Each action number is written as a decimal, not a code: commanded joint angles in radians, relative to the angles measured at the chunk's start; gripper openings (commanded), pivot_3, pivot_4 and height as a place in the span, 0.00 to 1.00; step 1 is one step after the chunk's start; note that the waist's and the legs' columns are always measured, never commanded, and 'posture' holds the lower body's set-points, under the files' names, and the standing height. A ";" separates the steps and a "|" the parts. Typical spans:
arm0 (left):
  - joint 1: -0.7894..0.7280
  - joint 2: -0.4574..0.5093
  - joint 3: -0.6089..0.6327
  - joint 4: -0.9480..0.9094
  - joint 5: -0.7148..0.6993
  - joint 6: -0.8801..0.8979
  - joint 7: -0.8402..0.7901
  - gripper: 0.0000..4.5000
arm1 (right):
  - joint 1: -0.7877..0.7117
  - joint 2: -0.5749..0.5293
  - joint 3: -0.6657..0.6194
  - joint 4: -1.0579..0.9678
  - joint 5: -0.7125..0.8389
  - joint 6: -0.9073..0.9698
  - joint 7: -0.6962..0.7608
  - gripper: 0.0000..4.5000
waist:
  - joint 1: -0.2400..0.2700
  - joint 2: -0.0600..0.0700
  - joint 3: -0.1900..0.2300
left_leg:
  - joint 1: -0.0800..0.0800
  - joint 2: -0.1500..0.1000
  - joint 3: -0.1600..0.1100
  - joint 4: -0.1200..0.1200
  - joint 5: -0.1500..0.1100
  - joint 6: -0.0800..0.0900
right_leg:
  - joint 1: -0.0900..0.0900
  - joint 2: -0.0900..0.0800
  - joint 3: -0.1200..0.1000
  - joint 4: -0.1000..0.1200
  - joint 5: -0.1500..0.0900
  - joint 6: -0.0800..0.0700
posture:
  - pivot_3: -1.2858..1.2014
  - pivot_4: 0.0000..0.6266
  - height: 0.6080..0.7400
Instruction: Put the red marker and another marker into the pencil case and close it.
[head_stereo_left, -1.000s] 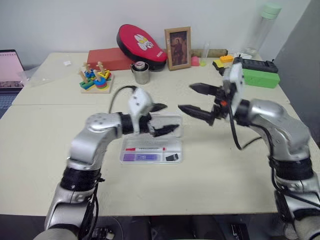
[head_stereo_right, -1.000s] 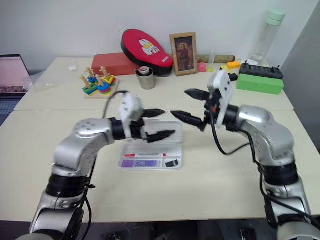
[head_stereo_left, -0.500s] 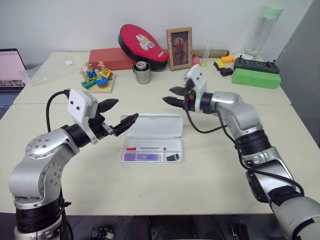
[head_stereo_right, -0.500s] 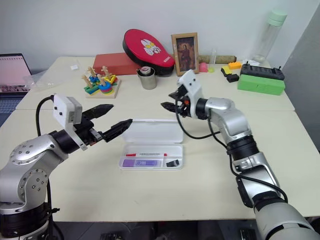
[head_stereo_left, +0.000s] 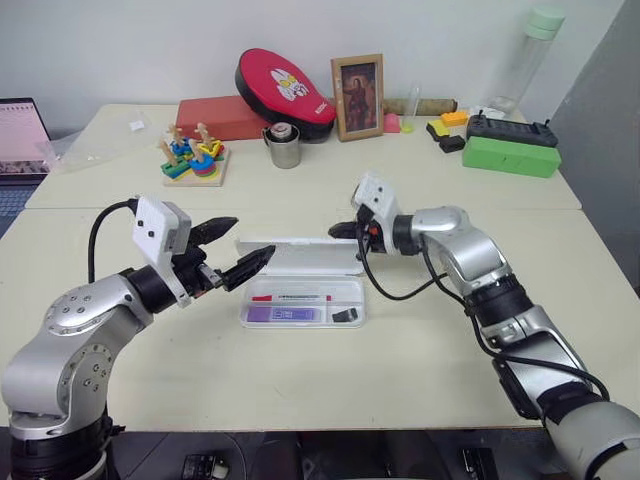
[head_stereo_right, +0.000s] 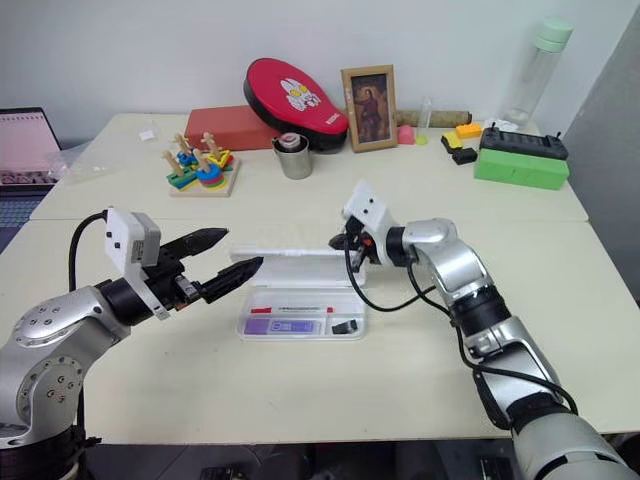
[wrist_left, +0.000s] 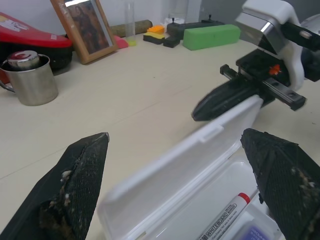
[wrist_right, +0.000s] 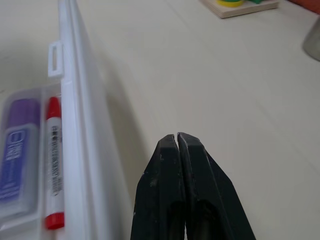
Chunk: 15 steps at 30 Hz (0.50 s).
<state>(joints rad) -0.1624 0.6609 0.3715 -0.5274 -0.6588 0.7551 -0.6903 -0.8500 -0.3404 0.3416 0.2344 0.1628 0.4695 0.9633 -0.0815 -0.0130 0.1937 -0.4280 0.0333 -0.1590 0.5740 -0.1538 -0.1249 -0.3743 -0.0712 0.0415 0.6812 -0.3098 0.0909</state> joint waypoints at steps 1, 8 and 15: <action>0.001 0.025 0.022 -0.030 -0.050 -0.001 -0.012 1.00 | 0.039 -0.037 0.023 -0.158 0.028 -0.016 0.095 0.01 | 0.000 0.000 0.000 | 0.000 0.000 0.000 0.000 0.000 0.000 | 0.000 0.000 0.000 0.000 0.000 0.000 | 0.52 0.24 1.00; 0.019 0.053 0.019 -0.030 -0.083 0.002 -0.016 1.00 | 0.117 -0.069 0.068 -0.268 0.029 -0.016 0.167 0.01 | 0.001 0.000 0.000 | 0.000 0.000 0.000 0.000 0.000 0.000 | 0.000 0.000 0.000 0.000 0.000 0.000 | 0.52 0.24 1.00; 0.015 0.058 -0.021 -0.018 -0.072 0.002 0.000 1.00 | 0.170 -0.079 0.182 -0.144 -0.102 -0.097 0.157 0.01 | 0.001 0.000 0.000 | 0.001 0.000 0.000 0.000 0.000 0.000 | 0.001 0.000 0.000 0.000 0.000 0.000 | 0.52 0.24 1.00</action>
<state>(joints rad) -0.1451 0.7064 0.3494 -0.5290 -0.7264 0.7611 -0.6988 -0.6870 -0.4166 0.4997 0.0531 0.1018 0.4059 1.1295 -0.0806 -0.0134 0.1935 -0.4271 0.0333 -0.1589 0.5740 -0.1538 -0.1250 -0.3735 -0.0712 0.0415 0.6811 -0.3098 0.0909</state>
